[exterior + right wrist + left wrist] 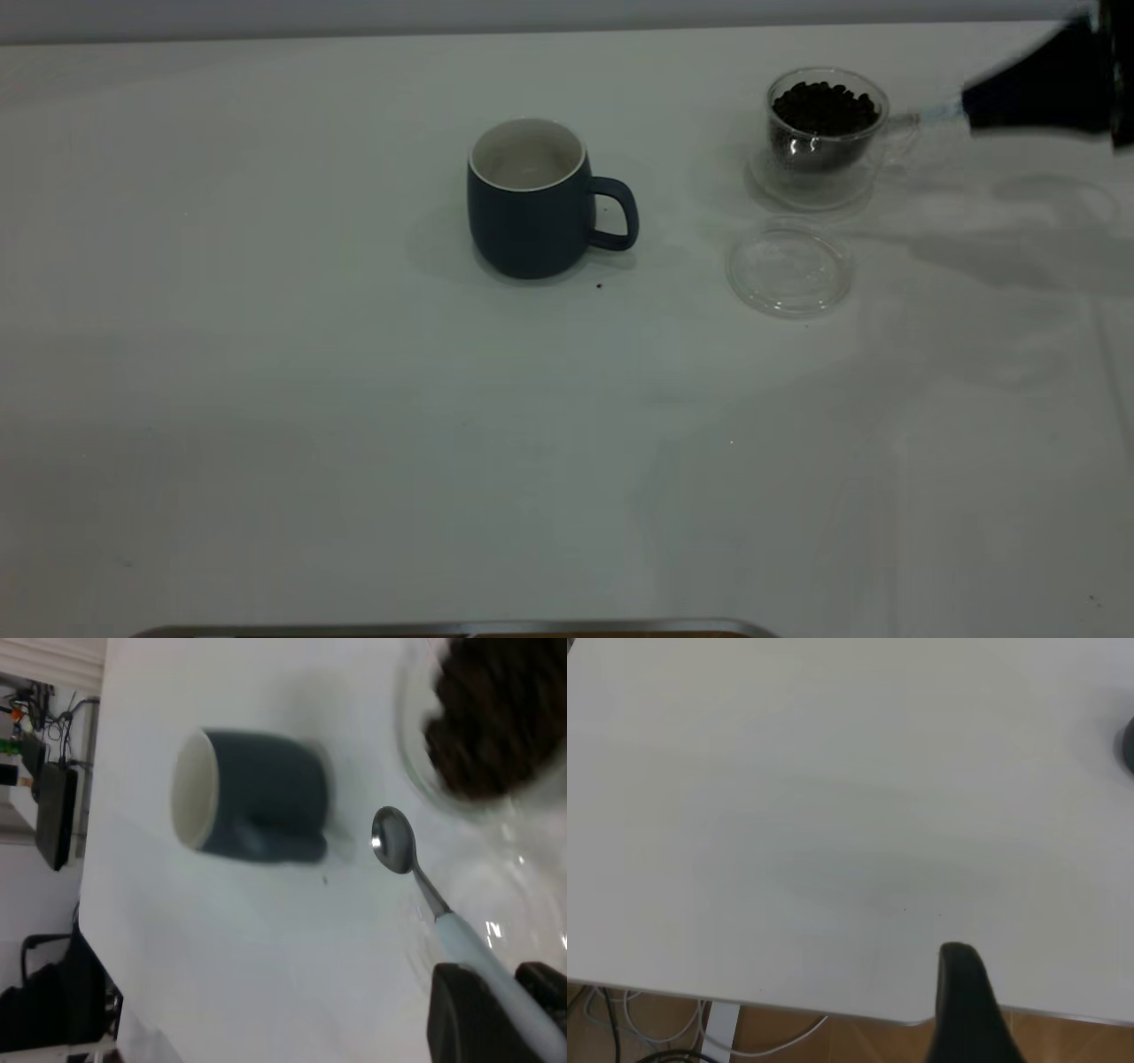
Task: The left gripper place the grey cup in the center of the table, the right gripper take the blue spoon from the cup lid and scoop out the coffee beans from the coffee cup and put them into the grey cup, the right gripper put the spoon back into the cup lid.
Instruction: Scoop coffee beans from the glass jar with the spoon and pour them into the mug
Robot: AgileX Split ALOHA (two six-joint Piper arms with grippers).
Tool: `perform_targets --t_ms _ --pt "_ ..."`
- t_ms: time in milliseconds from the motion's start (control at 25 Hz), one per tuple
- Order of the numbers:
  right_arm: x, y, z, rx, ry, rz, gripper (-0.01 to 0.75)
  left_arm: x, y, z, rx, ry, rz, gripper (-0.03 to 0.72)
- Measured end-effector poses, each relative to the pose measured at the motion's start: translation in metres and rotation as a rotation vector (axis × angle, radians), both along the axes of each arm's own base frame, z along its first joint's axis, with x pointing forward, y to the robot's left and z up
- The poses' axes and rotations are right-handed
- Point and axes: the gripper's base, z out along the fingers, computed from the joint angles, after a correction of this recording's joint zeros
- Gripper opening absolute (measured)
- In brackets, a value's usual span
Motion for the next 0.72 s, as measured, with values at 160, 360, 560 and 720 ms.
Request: perform_targets --t_ms 160,360,560,720 --pt "0.025 -0.005 0.030 0.002 -0.039 -0.043 0.106 0.000 0.000 0.000 0.000 0.000 0.000 0.514" --pt "0.038 -0.013 0.028 -0.038 -0.005 -0.126 0.106 0.000 0.000 0.000 0.001 0.000 -0.001 0.514" --pt "0.037 -0.016 -0.004 -0.081 0.058 -0.153 0.106 0.000 0.000 0.000 0.002 0.000 -0.001 0.514" --pt "0.035 -0.015 -0.014 -0.075 0.081 -0.160 0.106 0.000 0.000 0.000 0.002 0.000 -0.001 0.514"
